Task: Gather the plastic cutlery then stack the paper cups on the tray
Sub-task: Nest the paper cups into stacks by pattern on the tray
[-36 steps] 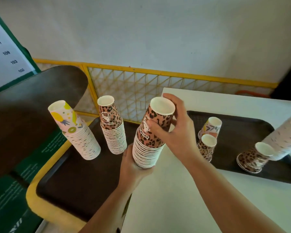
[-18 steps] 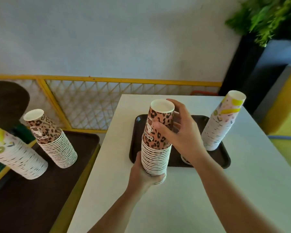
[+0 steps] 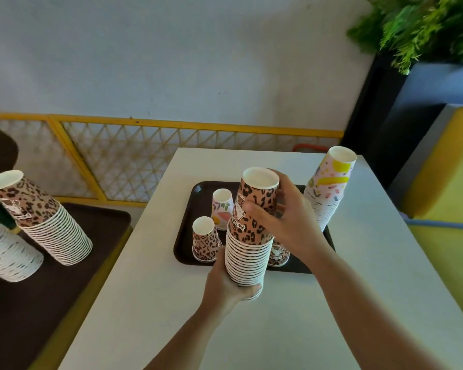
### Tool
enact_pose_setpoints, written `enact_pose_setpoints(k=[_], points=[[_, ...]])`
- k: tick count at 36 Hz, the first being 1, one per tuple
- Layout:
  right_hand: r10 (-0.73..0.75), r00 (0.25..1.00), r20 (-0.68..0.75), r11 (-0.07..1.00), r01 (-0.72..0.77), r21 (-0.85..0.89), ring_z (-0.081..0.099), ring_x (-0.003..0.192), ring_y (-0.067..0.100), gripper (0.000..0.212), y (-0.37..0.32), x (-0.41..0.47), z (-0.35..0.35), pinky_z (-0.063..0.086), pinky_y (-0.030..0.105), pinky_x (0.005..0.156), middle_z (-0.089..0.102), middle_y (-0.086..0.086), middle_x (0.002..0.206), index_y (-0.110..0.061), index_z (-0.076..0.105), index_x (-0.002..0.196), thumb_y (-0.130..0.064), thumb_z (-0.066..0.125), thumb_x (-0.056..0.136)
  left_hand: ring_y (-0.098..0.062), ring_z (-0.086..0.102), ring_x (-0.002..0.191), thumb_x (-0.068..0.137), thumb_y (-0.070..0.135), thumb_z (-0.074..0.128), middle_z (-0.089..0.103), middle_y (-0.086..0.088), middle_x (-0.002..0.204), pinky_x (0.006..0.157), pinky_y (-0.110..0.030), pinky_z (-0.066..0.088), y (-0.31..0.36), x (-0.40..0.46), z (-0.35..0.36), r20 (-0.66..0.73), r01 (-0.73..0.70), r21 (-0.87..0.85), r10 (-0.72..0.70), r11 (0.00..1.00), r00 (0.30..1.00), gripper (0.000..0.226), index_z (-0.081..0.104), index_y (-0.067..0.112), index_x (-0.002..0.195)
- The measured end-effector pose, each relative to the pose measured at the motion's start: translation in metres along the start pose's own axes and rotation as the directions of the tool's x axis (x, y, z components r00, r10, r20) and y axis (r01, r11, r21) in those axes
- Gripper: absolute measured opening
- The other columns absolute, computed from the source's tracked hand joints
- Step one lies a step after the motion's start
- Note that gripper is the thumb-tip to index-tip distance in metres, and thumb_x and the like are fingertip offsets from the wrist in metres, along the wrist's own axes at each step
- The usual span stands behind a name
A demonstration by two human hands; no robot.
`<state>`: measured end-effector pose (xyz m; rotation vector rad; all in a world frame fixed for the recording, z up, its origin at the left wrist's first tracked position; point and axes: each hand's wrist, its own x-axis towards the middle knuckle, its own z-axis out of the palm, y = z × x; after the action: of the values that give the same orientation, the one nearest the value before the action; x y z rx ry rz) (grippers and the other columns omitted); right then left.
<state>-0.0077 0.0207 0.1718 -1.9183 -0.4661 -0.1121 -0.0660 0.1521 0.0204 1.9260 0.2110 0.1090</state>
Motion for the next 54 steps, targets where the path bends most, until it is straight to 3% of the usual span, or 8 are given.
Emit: enact_pose_setpoints(k=[3, 7, 14, 18, 36, 43, 51, 54], points=[[0.001, 1.000, -0.011, 1.000, -0.001, -0.002, 0.057, 0.103, -0.004, 0.052, 0.000, 0.001, -0.002, 0.049, 0.015, 0.083, 0.060, -0.019, 0.108, -0.040, 0.046, 0.114, -0.045, 0.070, 0.069, -0.006, 0.059, 0.107, 0.039, 0.048, 0.084, 0.063, 0.013, 0.115, 0.086, -0.027, 0.055, -0.002, 0.000, -0.003, 0.017, 0.005, -0.009, -0.005, 1.000, 1.000, 0.091, 0.040, 0.044, 0.119], [0.001, 0.999, -0.053, 1.000, -0.002, -0.016, 0.058, 0.097, -0.009, 0.050, -0.002, 0.003, -0.003, 0.047, 0.005, 0.077, 0.060, -0.024, 0.101, -0.038, 0.048, 0.111, -0.044, 0.070, 0.067, 0.001, 0.059, 0.105, 0.040, 0.044, 0.084, 0.063, 0.018, 0.111, 0.079, -0.011, 0.050, -0.001, 0.004, -0.008, 0.046, 0.000, -0.011, 0.000, 1.000, 0.999, 0.085, 0.042, 0.048, 0.114], [0.011, 0.992, -0.125, 0.999, -0.006, 0.039, 0.062, 0.101, 0.002, 0.049, -0.003, 0.010, -0.007, 0.054, 0.018, 0.081, 0.064, -0.015, 0.105, -0.031, 0.052, 0.115, -0.041, 0.070, 0.070, 0.004, 0.059, 0.104, 0.042, 0.041, 0.086, 0.064, 0.018, 0.112, 0.082, -0.017, 0.052, -0.002, 0.010, -0.011, 0.064, -0.011, -0.028, 0.013, 1.000, 0.998, 0.084, 0.045, 0.046, 0.115], [0.017, 0.990, -0.138, 0.997, -0.007, 0.076, 0.063, 0.100, 0.003, 0.049, -0.003, 0.015, -0.008, 0.056, 0.030, 0.084, 0.065, -0.014, 0.104, -0.031, 0.053, 0.113, -0.042, 0.069, 0.069, 0.008, 0.059, 0.100, 0.040, 0.044, 0.084, 0.065, 0.019, 0.108, 0.075, -0.007, 0.048, -0.004, 0.013, -0.012, 0.055, -0.009, -0.031, 0.011, 0.999, 0.998, 0.082, 0.046, 0.045, 0.113], [-0.026, 0.994, -0.106, 1.000, 0.026, -0.006, 0.062, 0.098, 0.001, 0.048, 0.000, 0.028, -0.004, 0.054, 0.019, 0.081, 0.065, -0.017, 0.102, -0.034, 0.056, 0.111, -0.046, 0.069, 0.066, 0.012, 0.056, 0.101, 0.049, 0.018, 0.092, 0.063, 0.019, 0.109, 0.075, -0.002, 0.044, -0.007, 0.023, -0.008, 0.035, -0.045, -0.034, 0.046, 0.998, 0.998, 0.083, 0.044, 0.042, 0.113], [-0.025, 0.983, -0.180, 0.992, 0.046, 0.115, 0.064, 0.096, 0.003, 0.054, -0.005, 0.032, -0.011, 0.055, 0.024, 0.079, 0.067, -0.014, 0.098, -0.028, 0.060, 0.109, -0.054, 0.071, 0.063, 0.018, 0.055, 0.099, 0.050, 0.014, 0.092, 0.061, 0.021, 0.105, 0.073, -0.001, 0.043, -0.006, 0.024, -0.009, 0.042, -0.053, -0.026, 0.054, 0.998, 0.998, 0.081, 0.043, 0.042, 0.109], [0.048, 0.947, -0.317, 0.959, 0.045, 0.280, 0.067, 0.095, 0.018, 0.054, -0.001, 0.037, -0.026, 0.057, 0.038, 0.081, 0.070, 0.001, 0.097, -0.017, 0.066, 0.109, -0.050, 0.067, 0.066, 0.019, 0.054, 0.096, 0.038, 0.046, 0.079, 0.061, 0.024, 0.103, 0.072, 0.000, 0.042, -0.004, 0.019, -0.010, 0.051, -0.004, -0.053, 0.007, 0.999, 0.999, 0.079, 0.042, 0.046, 0.109], [0.129, 0.924, -0.361, 0.899, 0.045, 0.436, 0.068, 0.089, 0.018, 0.028, 0.002, 0.038, -0.035, 0.055, 0.033, 0.078, 0.070, 0.002, 0.089, -0.016, 0.068, 0.096, -0.036, 0.068, 0.076, 0.020, 0.055, 0.094, 0.037, 0.048, 0.079, 0.061, 0.025, 0.101, 0.072, 0.000, 0.042, -0.006, 0.018, -0.011, 0.024, 0.007, -0.047, -0.005, 0.999, 1.000, 0.080, 0.043, 0.047, 0.109]])
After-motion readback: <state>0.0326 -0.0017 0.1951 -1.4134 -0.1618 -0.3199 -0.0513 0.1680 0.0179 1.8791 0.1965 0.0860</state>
